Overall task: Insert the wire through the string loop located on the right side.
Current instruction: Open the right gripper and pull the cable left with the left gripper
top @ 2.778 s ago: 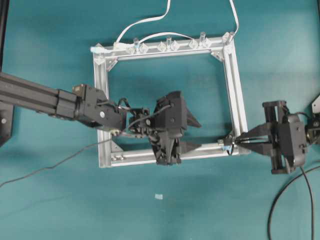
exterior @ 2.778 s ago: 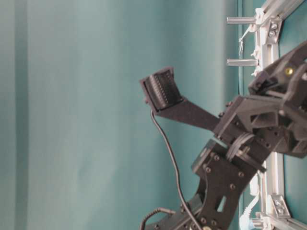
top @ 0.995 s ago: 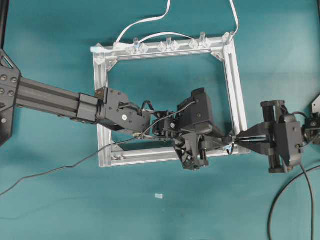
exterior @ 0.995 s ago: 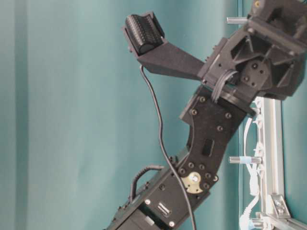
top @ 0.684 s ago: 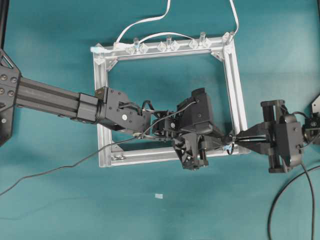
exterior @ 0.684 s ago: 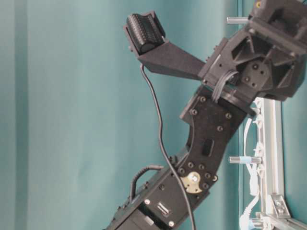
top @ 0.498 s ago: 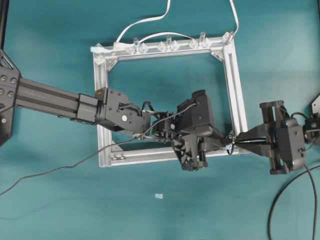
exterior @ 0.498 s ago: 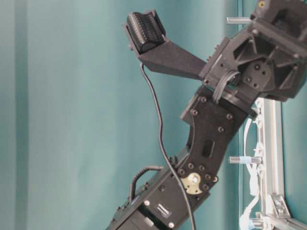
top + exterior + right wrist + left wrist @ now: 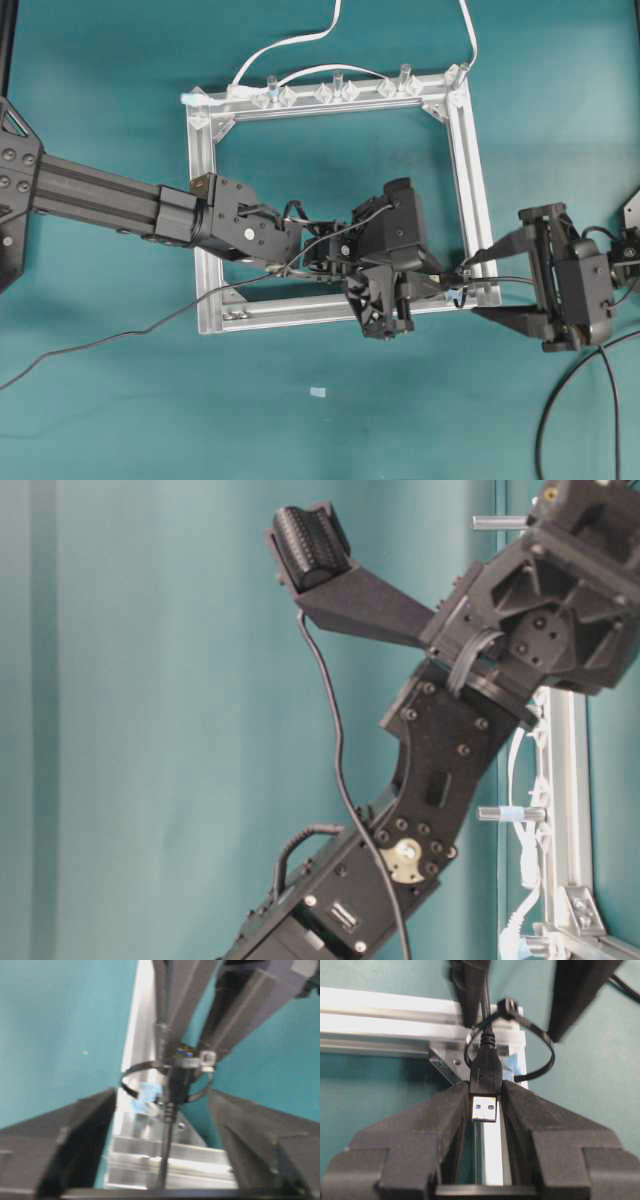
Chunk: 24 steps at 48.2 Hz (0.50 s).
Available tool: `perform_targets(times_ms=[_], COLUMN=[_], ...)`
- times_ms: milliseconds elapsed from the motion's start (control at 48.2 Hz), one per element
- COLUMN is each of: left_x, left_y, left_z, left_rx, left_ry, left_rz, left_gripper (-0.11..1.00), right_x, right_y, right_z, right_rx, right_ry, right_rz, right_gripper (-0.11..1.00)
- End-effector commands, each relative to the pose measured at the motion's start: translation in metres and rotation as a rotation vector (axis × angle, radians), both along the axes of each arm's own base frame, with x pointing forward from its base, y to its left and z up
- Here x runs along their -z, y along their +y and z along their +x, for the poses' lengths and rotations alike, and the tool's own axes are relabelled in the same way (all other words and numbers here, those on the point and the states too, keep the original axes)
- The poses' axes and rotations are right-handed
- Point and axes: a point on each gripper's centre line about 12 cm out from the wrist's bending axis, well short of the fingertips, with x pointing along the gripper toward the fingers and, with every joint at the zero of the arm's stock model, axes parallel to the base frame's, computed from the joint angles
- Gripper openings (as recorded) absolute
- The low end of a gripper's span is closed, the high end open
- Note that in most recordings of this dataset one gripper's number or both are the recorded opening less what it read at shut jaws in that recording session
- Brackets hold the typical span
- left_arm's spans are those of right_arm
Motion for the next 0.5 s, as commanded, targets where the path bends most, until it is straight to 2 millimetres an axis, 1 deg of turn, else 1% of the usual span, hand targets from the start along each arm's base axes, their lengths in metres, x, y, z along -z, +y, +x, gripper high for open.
perform_targets(times_ms=[0, 62, 207, 332, 477], left_x=[-0.026, -0.027, -0.03, -0.035, -0.043], left_y=[0.001, 0.001, 0.001, 0.002, 0.003], left_z=[0.003, 0.003, 0.001, -0.011, -0.03], left_rx=[0.001, 0.001, 0.002, 0.005, 0.003], left_ry=[-0.057, -0.057, -0.045, -0.014, 0.009], left_rz=[0.003, 0.003, 0.004, 0.006, 0.001], left_gripper=[0.22, 0.22, 0.22, 0.22, 0.22], right_x=[-0.004, -0.003, -0.002, -0.002, 0.001], right_y=[0.0, 0.0, -0.001, -0.001, -0.002], right_z=[0.001, 0.0, -0.001, -0.002, -0.003], right_rx=[0.001, 0.001, 0.001, 0.001, 0.002], right_ry=[-0.017, -0.013, -0.012, -0.009, -0.001], right_rz=[0.005, 0.003, 0.003, 0.002, 0.0], right_gripper=[0.9, 0.87, 0.88, 0.88, 0.88])
